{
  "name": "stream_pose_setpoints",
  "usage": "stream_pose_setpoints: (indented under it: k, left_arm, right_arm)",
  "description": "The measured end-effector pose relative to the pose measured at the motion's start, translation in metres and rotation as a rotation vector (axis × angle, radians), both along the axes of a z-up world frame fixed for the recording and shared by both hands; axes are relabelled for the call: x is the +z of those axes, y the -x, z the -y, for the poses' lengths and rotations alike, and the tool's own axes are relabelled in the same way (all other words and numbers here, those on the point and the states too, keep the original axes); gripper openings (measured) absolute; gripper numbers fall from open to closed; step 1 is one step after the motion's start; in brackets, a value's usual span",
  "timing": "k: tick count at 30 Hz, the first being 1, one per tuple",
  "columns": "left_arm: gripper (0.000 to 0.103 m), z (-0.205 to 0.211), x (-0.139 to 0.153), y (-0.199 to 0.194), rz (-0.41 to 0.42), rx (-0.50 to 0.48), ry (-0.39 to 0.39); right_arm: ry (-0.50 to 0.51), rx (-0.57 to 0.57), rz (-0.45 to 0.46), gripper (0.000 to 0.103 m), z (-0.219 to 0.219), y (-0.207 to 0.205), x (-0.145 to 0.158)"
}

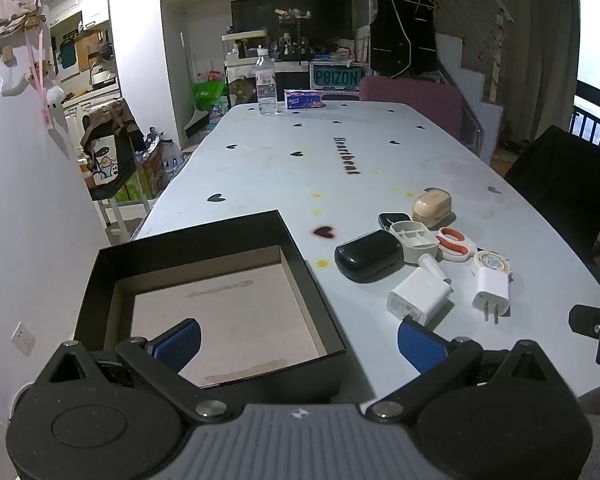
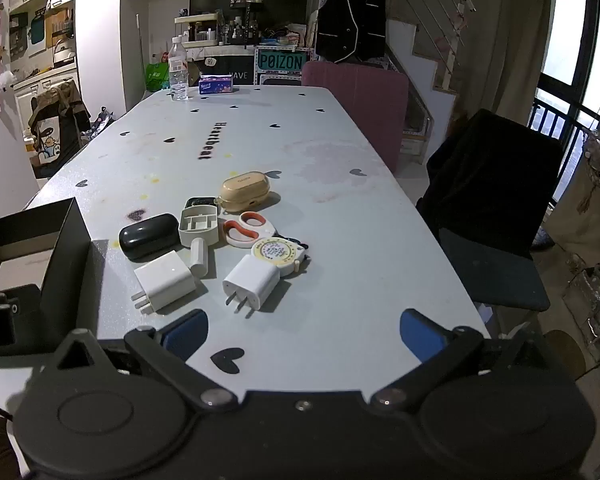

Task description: Organize rigid objects

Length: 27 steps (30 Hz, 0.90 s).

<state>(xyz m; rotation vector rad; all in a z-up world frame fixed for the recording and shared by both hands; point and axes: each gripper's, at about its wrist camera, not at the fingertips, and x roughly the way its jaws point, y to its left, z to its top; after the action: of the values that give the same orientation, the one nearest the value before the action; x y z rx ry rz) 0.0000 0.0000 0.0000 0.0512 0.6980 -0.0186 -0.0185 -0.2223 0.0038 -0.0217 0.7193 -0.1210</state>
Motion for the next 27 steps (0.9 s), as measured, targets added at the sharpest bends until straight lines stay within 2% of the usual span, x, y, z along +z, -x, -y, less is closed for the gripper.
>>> stream_pose_setpoints:
  k: [27]
  left_arm:
    - [0.103,0.0006,-0.0002,0.0002,0.004,-0.002,-0.009]
  right_arm:
    - [0.007,0.000,-0.001,0.103,-0.0011,0.0007,-0.0002]
